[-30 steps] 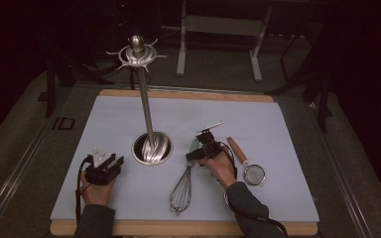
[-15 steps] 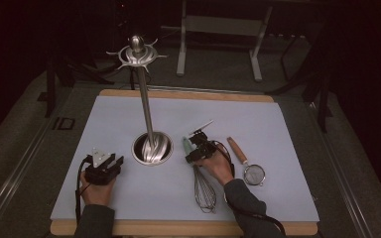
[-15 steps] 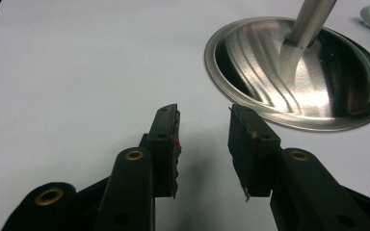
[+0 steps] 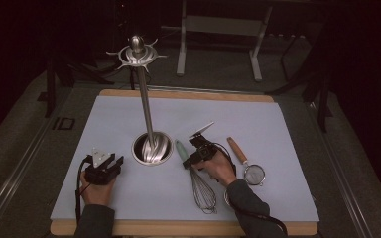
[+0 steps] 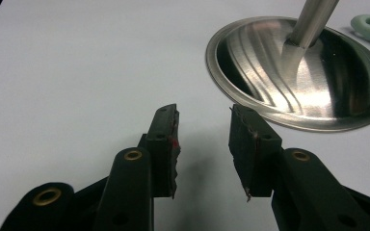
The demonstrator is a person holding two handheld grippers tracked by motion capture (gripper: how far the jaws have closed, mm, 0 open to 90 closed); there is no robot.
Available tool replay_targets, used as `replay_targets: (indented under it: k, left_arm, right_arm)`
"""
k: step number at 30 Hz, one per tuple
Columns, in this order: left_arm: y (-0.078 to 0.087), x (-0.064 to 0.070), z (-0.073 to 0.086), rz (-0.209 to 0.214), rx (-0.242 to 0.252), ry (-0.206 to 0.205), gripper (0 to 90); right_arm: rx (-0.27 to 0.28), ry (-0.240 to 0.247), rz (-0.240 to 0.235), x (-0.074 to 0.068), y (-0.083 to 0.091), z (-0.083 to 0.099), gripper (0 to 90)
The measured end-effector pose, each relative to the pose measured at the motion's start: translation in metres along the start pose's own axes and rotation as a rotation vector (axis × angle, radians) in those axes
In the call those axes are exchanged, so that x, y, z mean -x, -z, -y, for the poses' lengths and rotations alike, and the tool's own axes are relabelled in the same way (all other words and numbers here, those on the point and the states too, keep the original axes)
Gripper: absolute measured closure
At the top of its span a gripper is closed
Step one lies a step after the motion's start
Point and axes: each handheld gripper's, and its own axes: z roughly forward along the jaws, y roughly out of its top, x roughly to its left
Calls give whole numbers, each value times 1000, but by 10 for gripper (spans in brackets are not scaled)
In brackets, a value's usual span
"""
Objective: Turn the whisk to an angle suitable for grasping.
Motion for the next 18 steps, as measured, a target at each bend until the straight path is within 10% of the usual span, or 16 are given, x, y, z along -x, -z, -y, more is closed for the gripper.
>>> replay_targets:
  k: [5, 18]
  left_arm:
    - [0, 0, 0, 1, 2, 0, 637]
    - [0, 0, 0, -1, 5, 0, 639]
  right_arm:
    - [-12, 29, 51, -7, -1, -2, 661]
    - [123, -16, -30, 0, 18, 5, 691]
